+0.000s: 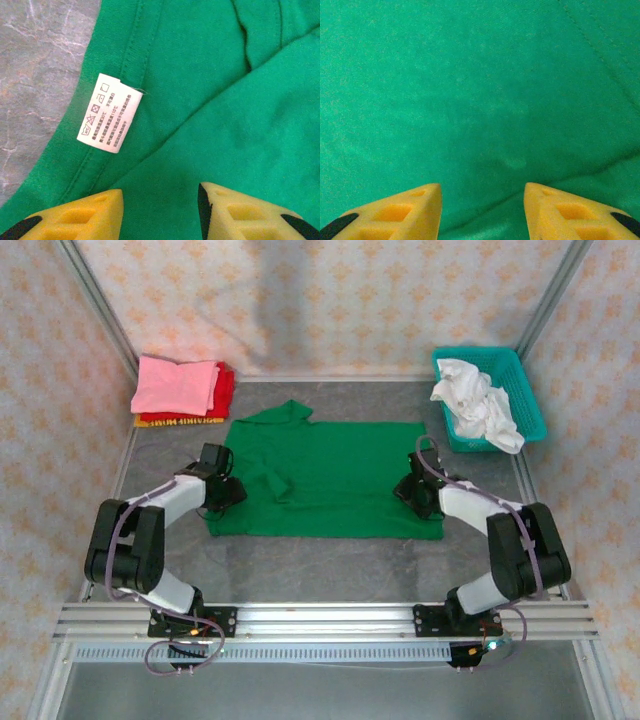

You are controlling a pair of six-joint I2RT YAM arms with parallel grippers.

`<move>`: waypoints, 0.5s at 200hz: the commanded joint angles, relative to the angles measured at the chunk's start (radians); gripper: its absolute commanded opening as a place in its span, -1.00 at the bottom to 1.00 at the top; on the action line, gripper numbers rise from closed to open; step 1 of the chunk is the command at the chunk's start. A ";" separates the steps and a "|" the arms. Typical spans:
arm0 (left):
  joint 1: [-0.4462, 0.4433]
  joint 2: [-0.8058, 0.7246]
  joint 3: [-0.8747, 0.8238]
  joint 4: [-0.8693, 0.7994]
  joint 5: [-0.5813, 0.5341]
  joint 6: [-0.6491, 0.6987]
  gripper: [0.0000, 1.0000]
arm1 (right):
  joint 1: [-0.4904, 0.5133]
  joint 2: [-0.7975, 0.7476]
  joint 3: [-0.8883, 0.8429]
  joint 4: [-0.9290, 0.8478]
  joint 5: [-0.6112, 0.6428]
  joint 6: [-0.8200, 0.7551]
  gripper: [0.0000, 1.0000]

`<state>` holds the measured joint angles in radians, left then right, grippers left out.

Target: Fold and stack the t-shirts

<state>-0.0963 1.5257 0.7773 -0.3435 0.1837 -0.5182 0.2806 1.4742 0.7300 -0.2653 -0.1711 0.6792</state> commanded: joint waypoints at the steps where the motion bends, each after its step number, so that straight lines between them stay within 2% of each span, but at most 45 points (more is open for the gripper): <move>1: -0.007 -0.053 0.085 -0.067 0.029 0.051 -0.11 | 0.043 -0.052 0.088 -0.106 0.116 -0.061 -0.03; 24: -0.047 -0.024 0.217 -0.095 0.033 0.109 -0.12 | 0.062 0.016 0.205 -0.126 0.103 -0.139 -0.01; 57: -0.146 0.148 0.418 -0.177 0.051 0.186 -0.23 | 0.073 0.173 0.342 -0.116 0.058 -0.172 -0.01; 74: -0.184 0.203 0.444 -0.174 0.049 0.156 -0.29 | 0.077 0.222 0.370 -0.088 0.053 -0.156 0.00; 100: -0.192 0.236 0.395 -0.086 0.085 0.067 -0.33 | 0.076 0.294 0.405 -0.082 0.056 -0.139 0.00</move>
<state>-0.2909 1.7287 1.2095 -0.4332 0.2371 -0.3981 0.3511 1.7176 1.0954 -0.3386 -0.1276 0.5446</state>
